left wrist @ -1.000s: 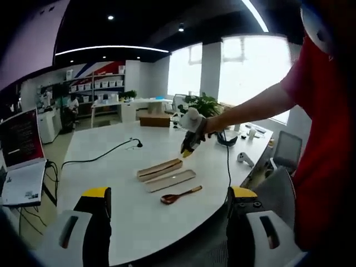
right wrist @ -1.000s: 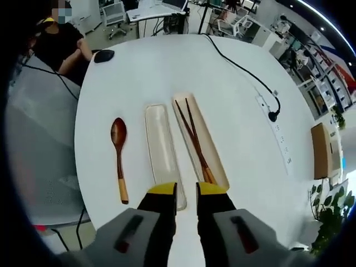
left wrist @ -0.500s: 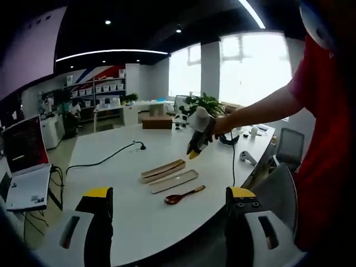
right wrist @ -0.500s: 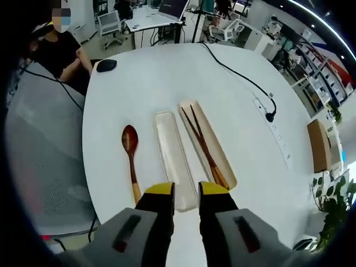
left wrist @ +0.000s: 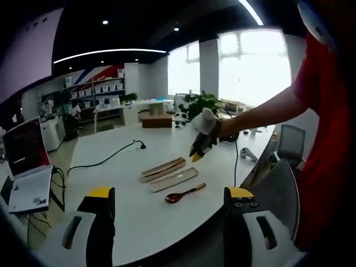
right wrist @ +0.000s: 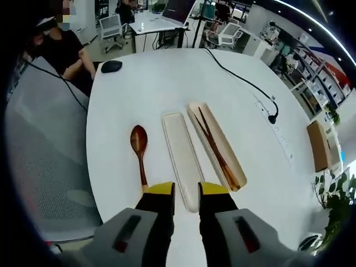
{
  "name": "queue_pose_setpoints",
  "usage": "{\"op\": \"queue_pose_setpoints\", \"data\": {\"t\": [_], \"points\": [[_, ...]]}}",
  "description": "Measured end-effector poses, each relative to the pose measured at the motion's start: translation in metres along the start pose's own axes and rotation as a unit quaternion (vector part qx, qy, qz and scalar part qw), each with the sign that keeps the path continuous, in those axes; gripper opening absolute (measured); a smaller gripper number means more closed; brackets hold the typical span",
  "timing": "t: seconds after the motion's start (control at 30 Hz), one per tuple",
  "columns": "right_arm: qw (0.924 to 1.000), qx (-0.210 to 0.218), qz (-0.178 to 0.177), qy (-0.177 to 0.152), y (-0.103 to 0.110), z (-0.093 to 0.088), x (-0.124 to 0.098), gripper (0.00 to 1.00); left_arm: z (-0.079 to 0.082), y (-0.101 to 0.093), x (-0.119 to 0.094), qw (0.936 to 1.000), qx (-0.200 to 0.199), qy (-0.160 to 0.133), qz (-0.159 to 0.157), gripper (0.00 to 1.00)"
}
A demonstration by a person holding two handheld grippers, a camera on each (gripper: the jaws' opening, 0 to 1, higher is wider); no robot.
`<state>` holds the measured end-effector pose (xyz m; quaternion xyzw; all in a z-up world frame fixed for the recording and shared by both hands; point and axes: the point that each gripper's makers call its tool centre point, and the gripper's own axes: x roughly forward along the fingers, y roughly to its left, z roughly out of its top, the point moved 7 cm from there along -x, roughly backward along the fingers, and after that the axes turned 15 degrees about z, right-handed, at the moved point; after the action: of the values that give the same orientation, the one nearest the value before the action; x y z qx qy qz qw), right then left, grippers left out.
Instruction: Arrange the utensils inside the cutlery case until each visible utensil rests in its matching compartment.
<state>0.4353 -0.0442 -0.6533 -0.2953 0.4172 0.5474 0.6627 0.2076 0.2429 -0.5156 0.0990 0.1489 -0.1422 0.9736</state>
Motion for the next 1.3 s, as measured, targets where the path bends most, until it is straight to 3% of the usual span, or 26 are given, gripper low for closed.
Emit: {"op": "queue_pose_setpoints", "data": {"t": [0.13, 0.4, 0.73, 0.93, 1.3], "points": [[1.0, -0.001, 0.003, -0.008, 0.005, 0.001, 0.005, 0.14, 0.006, 0.002, 0.0, 0.9999, -0.013, -0.008, -0.003, 0.84], [0.9998, -0.014, 0.006, -0.016, 0.013, 0.013, 0.013, 0.15, -0.002, 0.004, 0.001, 0.9999, -0.014, 0.004, -0.001, 0.83], [0.9995, -0.019, 0.023, -0.005, 0.021, 0.016, 0.032, 0.16, -0.007, 0.008, -0.002, 0.9995, -0.029, 0.011, 0.003, 0.85], [0.9994, -0.021, 0.027, 0.004, 0.024, 0.013, 0.043, 0.18, -0.004, 0.007, -0.005, 0.9977, -0.067, 0.004, -0.008, 0.91], [0.9989, -0.034, 0.03, 0.014, 0.029, 0.012, 0.055, 0.19, -0.006, 0.009, -0.005, 0.9982, -0.06, 0.008, 0.002, 0.9]]}}
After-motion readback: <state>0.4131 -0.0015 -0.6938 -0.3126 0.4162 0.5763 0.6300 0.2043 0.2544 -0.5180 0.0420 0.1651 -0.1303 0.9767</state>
